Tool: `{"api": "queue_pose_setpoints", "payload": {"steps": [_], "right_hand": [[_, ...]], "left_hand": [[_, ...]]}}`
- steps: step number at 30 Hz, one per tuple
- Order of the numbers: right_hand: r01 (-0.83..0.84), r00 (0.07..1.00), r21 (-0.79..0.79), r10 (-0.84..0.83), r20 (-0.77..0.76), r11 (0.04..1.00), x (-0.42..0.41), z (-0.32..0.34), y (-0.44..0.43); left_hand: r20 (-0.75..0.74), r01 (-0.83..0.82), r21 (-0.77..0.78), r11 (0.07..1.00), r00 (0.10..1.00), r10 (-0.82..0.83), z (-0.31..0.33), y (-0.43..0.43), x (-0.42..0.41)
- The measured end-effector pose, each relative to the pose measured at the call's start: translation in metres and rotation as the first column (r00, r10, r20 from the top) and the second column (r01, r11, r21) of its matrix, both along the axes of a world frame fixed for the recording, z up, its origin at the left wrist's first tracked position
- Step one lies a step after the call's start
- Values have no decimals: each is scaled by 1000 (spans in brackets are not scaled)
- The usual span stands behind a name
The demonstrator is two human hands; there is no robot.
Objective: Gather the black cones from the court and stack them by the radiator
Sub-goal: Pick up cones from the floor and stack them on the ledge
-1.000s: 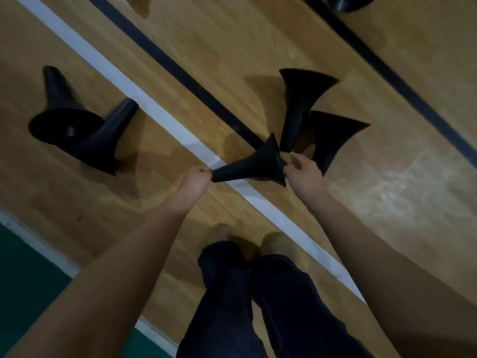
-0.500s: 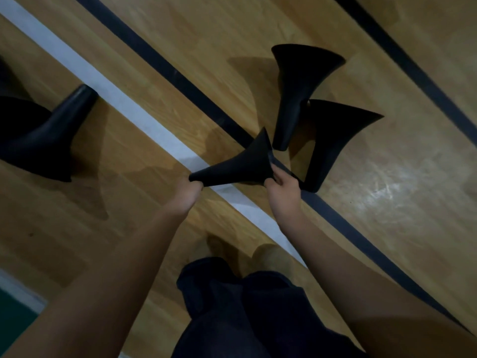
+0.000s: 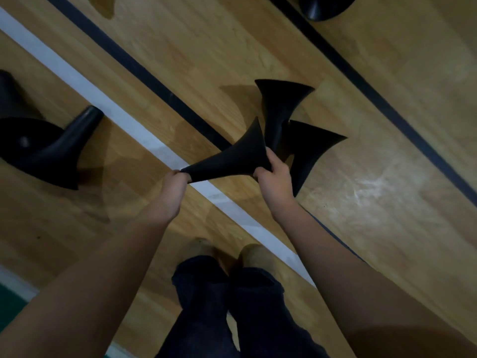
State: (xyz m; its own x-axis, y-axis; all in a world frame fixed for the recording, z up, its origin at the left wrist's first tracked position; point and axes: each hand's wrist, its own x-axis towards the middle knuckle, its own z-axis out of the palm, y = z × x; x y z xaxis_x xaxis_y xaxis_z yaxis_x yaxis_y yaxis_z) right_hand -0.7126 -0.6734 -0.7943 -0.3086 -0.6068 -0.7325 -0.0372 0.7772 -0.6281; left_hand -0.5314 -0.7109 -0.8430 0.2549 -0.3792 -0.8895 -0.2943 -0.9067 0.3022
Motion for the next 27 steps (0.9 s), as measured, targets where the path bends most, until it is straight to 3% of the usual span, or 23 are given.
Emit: {"api": "queue_pose_setpoints", "payload": {"steps": [3, 6, 14, 27], "right_hand": [[16, 1000, -29, -16, 0, 999, -3, 51, -8], [21, 1000, -74, -22, -1, 997, -4, 112, -17], [117, 993, -182, -109, 51, 976, -12, 303, -51], [96, 995, -407, -83, 49, 908, -11, 567, -102]], "left_hand": [[57, -49, -4, 999, 997, 49, 54, -14, -4], [-9, -140, -84, 987, 990, 140, 110, -25, -2], [-38, -47, -401, 915, 999, 35, 298, -64, 5], [-122, -100, -687, 720, 992, 21, 579, -126, 21]]}}
